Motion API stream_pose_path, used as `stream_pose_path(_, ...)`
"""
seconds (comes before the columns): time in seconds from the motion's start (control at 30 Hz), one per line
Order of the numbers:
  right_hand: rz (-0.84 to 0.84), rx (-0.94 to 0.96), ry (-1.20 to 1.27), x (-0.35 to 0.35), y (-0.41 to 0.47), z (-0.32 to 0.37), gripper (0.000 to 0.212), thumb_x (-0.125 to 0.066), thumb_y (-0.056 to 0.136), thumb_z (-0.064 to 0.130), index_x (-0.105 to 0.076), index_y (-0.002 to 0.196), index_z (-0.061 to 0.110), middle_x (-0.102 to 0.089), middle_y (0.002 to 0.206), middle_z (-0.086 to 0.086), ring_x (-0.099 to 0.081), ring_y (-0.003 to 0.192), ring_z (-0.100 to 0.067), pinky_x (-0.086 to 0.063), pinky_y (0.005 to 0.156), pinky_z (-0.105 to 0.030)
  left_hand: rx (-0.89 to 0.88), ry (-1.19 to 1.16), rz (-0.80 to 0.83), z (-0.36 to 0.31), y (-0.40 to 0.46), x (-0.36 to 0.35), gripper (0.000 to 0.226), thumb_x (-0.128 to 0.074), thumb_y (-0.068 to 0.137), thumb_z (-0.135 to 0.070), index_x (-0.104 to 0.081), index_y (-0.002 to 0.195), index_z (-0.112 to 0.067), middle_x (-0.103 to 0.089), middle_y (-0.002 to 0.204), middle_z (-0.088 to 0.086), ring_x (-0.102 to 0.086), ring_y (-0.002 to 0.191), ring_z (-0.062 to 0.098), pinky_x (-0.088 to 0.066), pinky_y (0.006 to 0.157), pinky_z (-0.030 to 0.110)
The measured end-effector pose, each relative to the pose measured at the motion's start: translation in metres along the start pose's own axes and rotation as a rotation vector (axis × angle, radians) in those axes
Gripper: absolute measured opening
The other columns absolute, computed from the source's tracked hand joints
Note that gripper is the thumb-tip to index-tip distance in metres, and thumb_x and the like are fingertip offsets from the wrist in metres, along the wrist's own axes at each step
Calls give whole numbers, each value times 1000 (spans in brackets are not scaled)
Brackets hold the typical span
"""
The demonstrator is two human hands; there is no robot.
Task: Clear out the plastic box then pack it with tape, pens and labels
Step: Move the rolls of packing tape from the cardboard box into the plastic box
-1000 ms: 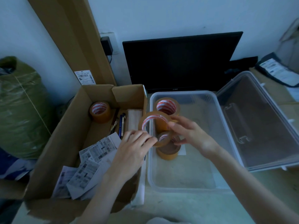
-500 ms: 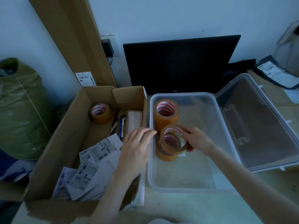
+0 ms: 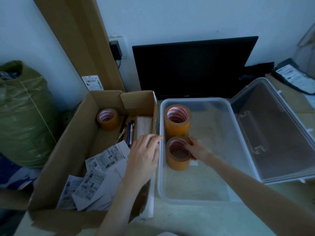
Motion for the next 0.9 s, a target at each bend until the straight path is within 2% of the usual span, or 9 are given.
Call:
stream_pose_path(0.1, 23, 19, -41, 2, -4, 1, 24, -48, 98, 19, -51, 120, 10, -56, 74, -4, -53, 55, -15, -45, 43, -24, -5, 2, 13, 0, 1, -4, 33, -35, 94, -22, -58, 117, -17, -57, 110, -3, -53, 104, 11, -43, 87, 26)
stream_pose_path(0.17, -5, 27, -158, 9, -10, 6, 22, -49, 97, 23, -56, 115, 13, -62, 84, -6, -59, 67, -18, -52, 56, -30, -7, 5, 23, 2, 2, -4, 33, -35, 94, -22, -59, 116, -17, -58, 110, -2, -54, 103, 12, -43, 87, 26)
stream_pose_path(0.3, -258, 153, -487, 27, -31, 23, 20, -50, 91, 27, -62, 104, 18, -65, 103, -9, -59, 94, -34, -47, 75, -36, 31, 19, 26, 19, 2, 2, 29, -43, 93, -18, -60, 116, -16, -57, 111, -2, -52, 101, 8, -39, 85, 21)
stream_pose_path(0.4, -317, 340, -401, 32, -49, 42, 13, -54, 89, 22, -66, 94, 24, -70, 93, -5, -62, 90, -31, -50, 77, -37, 150, -28, 44, 50, 11, 6, 28, -48, 94, -18, -58, 120, -18, -53, 116, -4, -48, 102, 4, -38, 82, 19)
stream_pose_path(0.47, -320, 460, -278, 33, -57, 58, 12, -59, 87, 17, -70, 91, 21, -72, 85, -1, -65, 85, -25, -51, 78, -35, 224, -1, 44, 79, 26, 8, 26, -49, 95, -16, -58, 120, -17, -51, 118, -2, -51, 103, 10, -43, 80, 22)
stream_pose_path(0.57, -295, 536, -128, 31, -61, 80, 11, -65, 85, 11, -72, 87, 19, -69, 74, 8, -62, 71, -4, -49, 72, -18, 399, 63, 151, 124, 56, 2, 29, -47, 97, -19, -53, 125, -17, -46, 127, 1, -50, 113, 19, -47, 82, 31)
stream_pose_path(0.63, -259, 543, -48, 26, -59, 90, 12, -67, 83, 9, -72, 84, 19, -67, 70, 13, -61, 68, 2, -46, 68, -9, 522, 117, 254, 151, 74, -6, 34, -45, 98, -21, -47, 131, -18, -41, 135, 3, -48, 119, 24, -46, 83, 37)
stream_pose_path(0.8, -195, 536, 170, 13, -52, 96, 16, -69, 82, 6, -71, 80, 22, -72, 73, 0, -68, 73, -16, -56, 73, -29, 804, 221, 428, 212, 91, -24, 51, -40, 97, -15, -27, 146, -15, -23, 154, 9, -36, 133, 34, -39, 100, 48)
stream_pose_path(0.9, -177, 530, 194, 8, -50, 93, 19, -69, 82, 4, -71, 80, 23, -72, 71, 1, -68, 71, -14, -55, 70, -24, 823, 255, 529, 232, 89, -34, 55, -38, 95, -7, -22, 147, -13, -17, 156, 10, -36, 132, 36, -38, 99, 48)
Point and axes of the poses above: each hand's wrist, its own y-axis towards the middle knuckle, its own x-axis out of the back of the hand, z = x × y, the point moved 3 cm from there along y, towards the middle knuckle
